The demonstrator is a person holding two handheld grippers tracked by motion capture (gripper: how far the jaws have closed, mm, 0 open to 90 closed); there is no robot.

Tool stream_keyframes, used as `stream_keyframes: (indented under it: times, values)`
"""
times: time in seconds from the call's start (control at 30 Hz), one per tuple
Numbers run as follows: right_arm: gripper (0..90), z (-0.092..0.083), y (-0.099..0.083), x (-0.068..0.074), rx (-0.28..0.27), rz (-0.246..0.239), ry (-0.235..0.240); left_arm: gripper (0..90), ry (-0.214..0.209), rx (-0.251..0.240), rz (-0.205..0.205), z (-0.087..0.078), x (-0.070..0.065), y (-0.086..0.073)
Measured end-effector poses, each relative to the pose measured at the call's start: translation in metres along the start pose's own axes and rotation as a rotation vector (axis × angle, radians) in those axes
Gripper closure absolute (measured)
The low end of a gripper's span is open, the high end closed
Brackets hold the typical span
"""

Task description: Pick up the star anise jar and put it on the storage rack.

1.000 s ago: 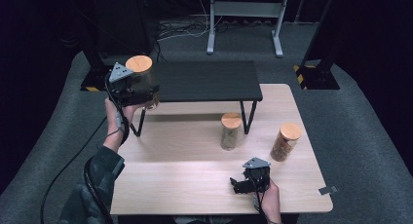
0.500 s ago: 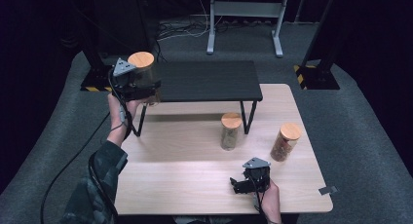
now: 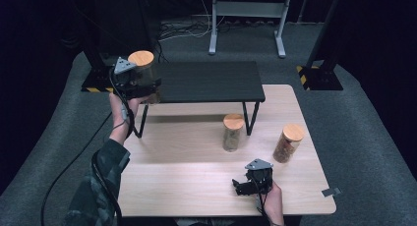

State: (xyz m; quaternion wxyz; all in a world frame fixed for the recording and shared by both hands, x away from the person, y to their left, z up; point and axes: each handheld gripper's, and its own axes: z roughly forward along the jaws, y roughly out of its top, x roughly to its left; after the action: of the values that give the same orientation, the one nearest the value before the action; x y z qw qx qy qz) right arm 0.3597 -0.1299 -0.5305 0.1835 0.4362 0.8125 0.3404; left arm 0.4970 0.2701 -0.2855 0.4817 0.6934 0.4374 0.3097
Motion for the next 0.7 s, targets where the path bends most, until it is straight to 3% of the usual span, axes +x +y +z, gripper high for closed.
stream_keyframes:
  times: [0.7]
  values:
    - [0.0,0.0,0.0,0.0,0.0,0.0,0.0,24.9,-0.029,-0.001,-0.01,0.014,0.009,0.004]
